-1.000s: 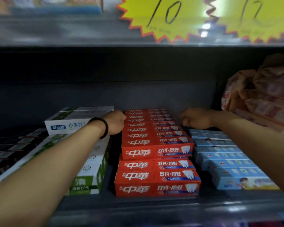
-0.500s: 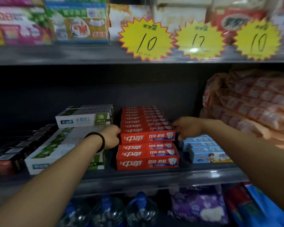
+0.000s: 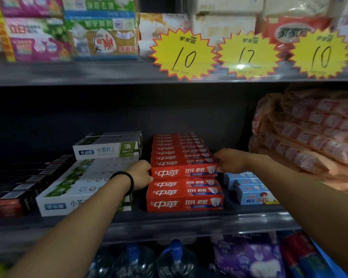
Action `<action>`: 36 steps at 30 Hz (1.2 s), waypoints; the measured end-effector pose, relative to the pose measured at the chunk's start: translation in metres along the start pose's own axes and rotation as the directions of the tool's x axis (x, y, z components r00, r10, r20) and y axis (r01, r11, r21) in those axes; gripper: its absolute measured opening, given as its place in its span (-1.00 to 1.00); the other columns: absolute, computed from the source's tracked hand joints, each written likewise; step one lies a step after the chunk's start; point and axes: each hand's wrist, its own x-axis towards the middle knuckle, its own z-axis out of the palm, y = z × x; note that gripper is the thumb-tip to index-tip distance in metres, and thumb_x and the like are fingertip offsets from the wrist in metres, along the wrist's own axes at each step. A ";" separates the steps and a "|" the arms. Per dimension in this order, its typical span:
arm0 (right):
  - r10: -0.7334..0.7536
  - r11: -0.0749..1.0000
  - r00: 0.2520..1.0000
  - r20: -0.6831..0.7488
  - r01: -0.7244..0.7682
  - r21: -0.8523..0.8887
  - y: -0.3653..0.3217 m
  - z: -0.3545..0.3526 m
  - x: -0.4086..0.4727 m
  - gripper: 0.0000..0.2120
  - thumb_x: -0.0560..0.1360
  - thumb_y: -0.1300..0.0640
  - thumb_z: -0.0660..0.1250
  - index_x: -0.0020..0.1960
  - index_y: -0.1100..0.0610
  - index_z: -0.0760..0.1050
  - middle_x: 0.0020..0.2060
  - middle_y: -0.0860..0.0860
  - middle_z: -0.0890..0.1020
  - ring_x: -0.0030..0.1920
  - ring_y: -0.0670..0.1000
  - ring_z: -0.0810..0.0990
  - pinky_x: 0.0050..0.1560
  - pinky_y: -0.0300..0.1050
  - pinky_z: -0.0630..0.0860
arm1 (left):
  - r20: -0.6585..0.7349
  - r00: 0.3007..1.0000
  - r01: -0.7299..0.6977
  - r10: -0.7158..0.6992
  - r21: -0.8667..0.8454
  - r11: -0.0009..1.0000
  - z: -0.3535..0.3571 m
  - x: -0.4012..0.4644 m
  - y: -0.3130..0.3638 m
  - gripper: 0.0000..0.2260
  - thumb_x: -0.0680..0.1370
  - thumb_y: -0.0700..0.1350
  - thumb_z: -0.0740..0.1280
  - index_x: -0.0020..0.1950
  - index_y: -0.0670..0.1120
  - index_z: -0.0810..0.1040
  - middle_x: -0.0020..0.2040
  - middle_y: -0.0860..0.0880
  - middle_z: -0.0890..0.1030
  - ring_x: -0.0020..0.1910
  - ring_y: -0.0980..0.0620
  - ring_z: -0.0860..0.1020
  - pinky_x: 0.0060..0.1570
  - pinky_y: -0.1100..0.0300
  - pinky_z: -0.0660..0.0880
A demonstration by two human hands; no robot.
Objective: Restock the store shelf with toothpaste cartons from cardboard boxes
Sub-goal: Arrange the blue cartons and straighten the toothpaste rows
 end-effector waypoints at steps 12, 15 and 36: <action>0.013 0.999 0.999 -0.032 -0.014 -0.041 -0.002 0.000 0.003 -0.93 0.52 0.07 0.36 -0.02 0.00 0.49 -0.11 -0.12 0.55 -0.02 -0.08 0.55 -0.01 -0.20 0.41 | -0.026 0.999 0.041 -0.040 0.040 0.998 -0.005 0.003 -0.006 -0.82 0.57 -0.28 0.25 0.14 -0.18 0.54 0.05 -0.08 0.60 0.10 -0.02 0.55 0.17 0.08 0.48; 0.069 0.996 0.997 -0.038 -0.071 -0.060 0.001 0.003 -0.004 -0.88 0.49 0.09 0.40 -0.09 0.01 0.45 -0.13 -0.09 0.55 -0.08 -0.08 0.54 -0.07 -0.20 0.43 | -0.017 0.998 0.055 -0.054 0.074 0.996 -0.004 -0.001 -0.007 -0.71 0.56 -0.29 0.27 0.29 -0.22 0.44 0.00 -0.01 0.51 0.08 0.05 0.46 0.08 0.20 0.42; 0.042 0.999 0.997 -0.066 -0.041 0.008 0.000 0.000 -0.012 -0.84 0.55 0.21 0.28 0.11 0.12 0.53 -0.11 -0.10 0.53 -0.01 -0.05 0.52 0.01 -0.18 0.41 | -0.085 0.996 0.003 -0.001 0.026 1.000 0.001 0.014 0.005 -0.84 0.59 -0.20 0.25 0.13 -0.14 0.54 0.04 -0.09 0.62 0.01 -0.03 0.59 0.02 0.10 0.52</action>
